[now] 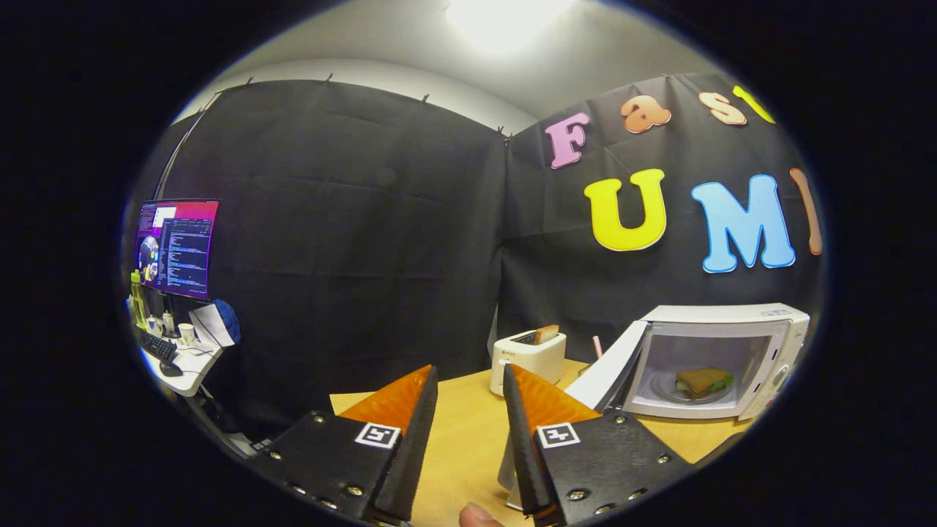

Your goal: Open the microwave, put the food inside, and close the microwave door.

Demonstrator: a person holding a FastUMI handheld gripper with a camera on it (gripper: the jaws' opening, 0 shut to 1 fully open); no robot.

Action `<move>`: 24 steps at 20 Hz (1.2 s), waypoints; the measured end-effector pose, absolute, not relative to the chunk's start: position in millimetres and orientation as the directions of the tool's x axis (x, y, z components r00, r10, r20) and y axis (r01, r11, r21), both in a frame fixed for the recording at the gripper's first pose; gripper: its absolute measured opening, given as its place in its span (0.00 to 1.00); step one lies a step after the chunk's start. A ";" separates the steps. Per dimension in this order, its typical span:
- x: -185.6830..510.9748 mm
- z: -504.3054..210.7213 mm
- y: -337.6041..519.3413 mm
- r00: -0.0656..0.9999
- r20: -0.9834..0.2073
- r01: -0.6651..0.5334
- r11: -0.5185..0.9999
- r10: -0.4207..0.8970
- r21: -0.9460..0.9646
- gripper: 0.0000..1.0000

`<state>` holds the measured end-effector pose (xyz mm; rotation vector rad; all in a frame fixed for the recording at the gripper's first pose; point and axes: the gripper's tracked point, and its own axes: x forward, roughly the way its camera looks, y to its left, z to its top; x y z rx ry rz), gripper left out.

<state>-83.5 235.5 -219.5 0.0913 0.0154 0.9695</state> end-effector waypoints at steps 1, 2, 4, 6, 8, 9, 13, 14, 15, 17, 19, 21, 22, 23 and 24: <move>-88.6 -226.7 243.5 0.543 0.012 -0.837 0.539 0.840 0.096 0.54; -92.3 -234.7 250.1 0.526 -0.008 -0.845 0.523 0.851 0.106 0.54; -82.9 -246.4 241.6 0.594 -0.032 -0.801 0.594 0.804 0.071 0.33; -76.7 -275.1 254.9 0.580 -0.074 -0.809 0.584 0.811 0.066 0.13; -71.2 -294.1 257.9 0.586 -0.106 -0.799 0.594 0.804 0.094 0.14; -64.1 -298.0 252.9 0.606 -0.113 -0.783 0.615 0.788 0.092 0.13; -61.9 -309.2 238.2 0.632 -0.111 -0.761 0.642 0.767 0.099 0.12; -60.1 -309.1 233.0 0.648 -0.107 -0.751 0.656 0.754 0.078 0.12; -58.7 -309.8 226.7 0.662 -0.105 -0.740 0.669 0.742 0.065 0.12; -56.4 -313.4 214.0 0.684 -0.105 -0.719 0.691 0.722 0.071 0.12; -50.3 -316.0 199.5 0.708 -0.110 -0.693 0.716 0.698 0.086 0.12; -38.1 -316.1 176.0 0.755 -0.115 -0.642 0.763 0.646 0.072 0.12; -30.2 -317.2 163.7 0.781 -0.119 -0.611 0.789 0.614 0.062 0.12; -19.3 -321.6 148.1 0.808 -0.125 -0.572 0.818 0.575 0.066 0.12; -8.6 -326.6 136.0 0.825 -0.137 -0.542 0.836 0.548 0.083 0.12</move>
